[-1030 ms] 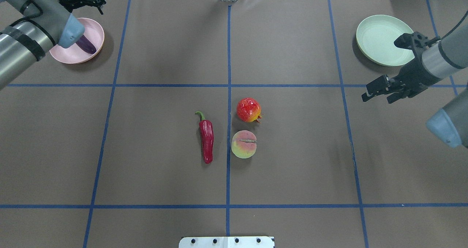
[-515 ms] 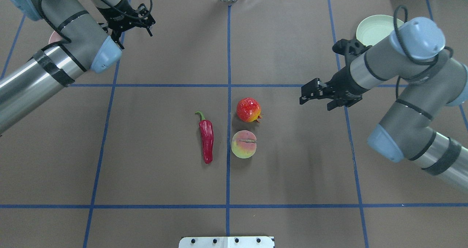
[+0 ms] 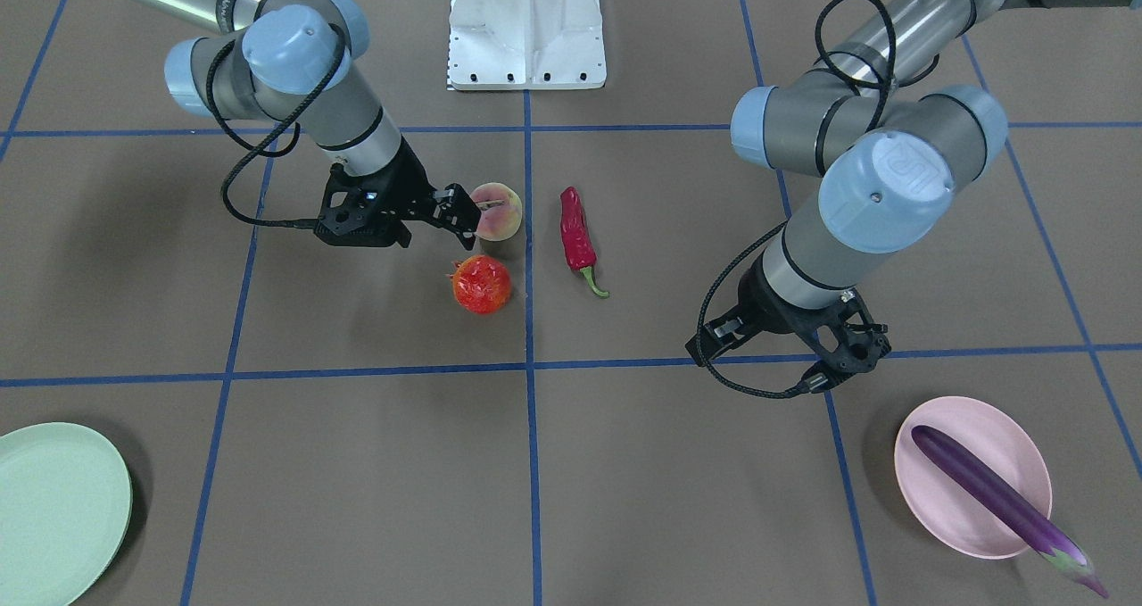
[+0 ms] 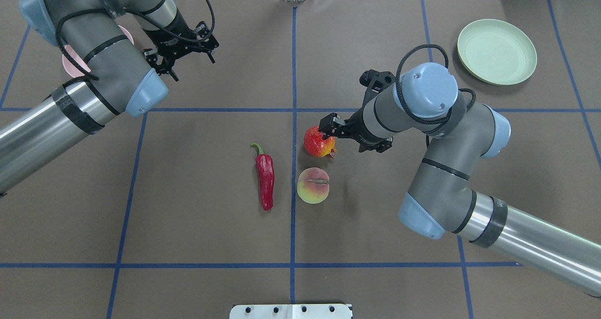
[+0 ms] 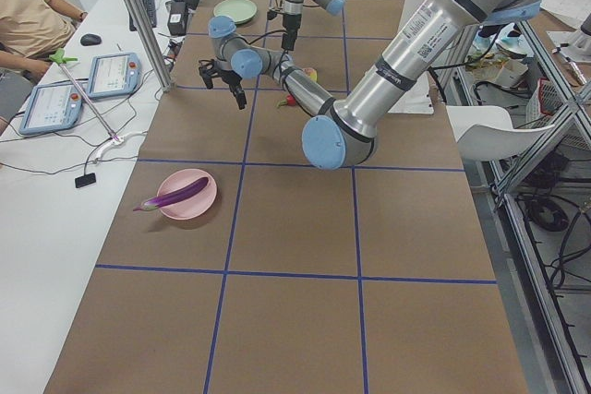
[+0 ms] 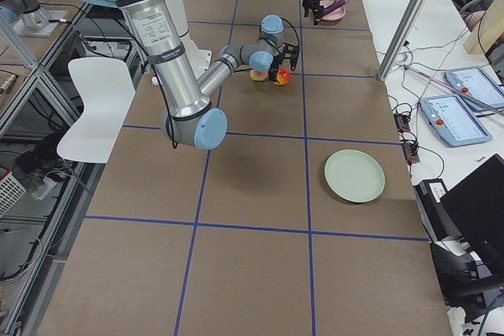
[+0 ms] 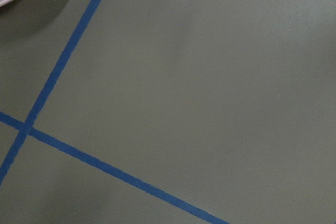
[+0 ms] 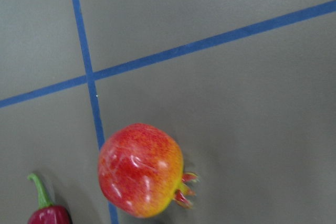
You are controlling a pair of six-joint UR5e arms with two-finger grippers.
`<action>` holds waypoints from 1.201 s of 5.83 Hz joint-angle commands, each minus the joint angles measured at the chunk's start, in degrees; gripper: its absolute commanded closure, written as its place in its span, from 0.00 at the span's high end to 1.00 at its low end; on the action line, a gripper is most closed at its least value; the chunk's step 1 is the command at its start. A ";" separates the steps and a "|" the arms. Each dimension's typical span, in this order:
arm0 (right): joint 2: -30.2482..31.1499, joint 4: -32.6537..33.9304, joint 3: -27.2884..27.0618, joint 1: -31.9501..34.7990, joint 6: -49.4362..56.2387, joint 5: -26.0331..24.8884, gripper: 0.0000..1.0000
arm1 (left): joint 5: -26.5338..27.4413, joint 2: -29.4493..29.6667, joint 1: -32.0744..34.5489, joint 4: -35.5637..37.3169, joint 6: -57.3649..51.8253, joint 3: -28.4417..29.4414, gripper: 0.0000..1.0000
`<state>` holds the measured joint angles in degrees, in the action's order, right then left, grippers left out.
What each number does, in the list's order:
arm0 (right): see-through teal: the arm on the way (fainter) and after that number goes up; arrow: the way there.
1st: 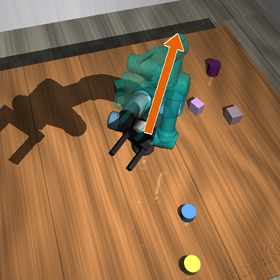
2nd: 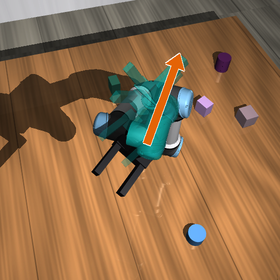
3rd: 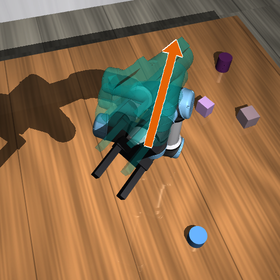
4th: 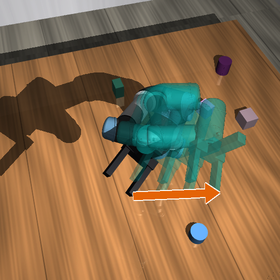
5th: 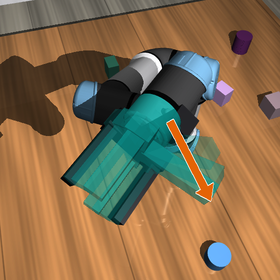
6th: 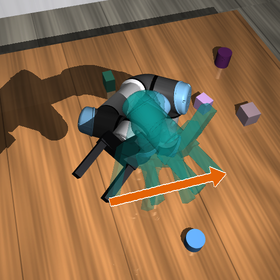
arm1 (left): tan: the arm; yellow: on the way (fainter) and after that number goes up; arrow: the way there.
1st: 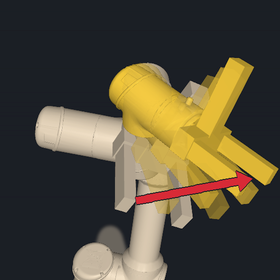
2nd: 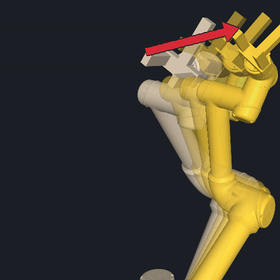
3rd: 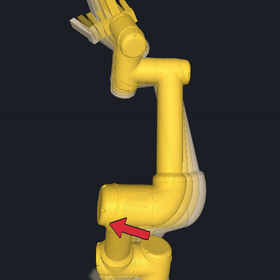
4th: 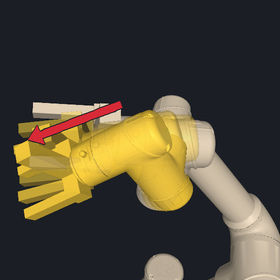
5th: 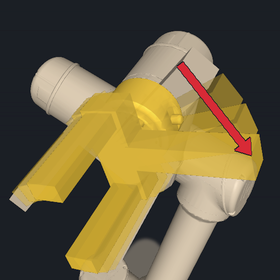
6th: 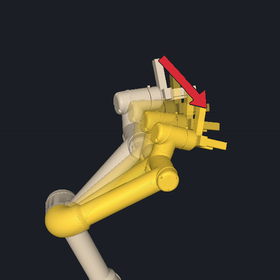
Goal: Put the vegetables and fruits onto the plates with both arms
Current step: 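Release the eggplant with the left gripper while the right gripper reaches toward the pomegranate, then lower the right gripper onto the pomegranate and close on it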
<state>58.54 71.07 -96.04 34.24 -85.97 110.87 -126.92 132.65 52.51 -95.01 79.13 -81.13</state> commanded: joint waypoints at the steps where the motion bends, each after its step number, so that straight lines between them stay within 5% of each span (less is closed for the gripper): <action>1: -3.77 1.17 5.04 -1.27 -0.34 -2.48 1.00 | 0.01 -0.02 -0.30 -0.08 0.67 -0.16 1.00; 7: -5.63 0.56 8.58 -1.90 -0.25 -4.69 0.99 | 0.53 -0.64 -1.09 -0.17 0.67 -0.08 1.00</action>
<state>53.00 71.82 -87.72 32.35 -86.18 106.71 -126.45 132.09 51.56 -95.17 79.80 -81.21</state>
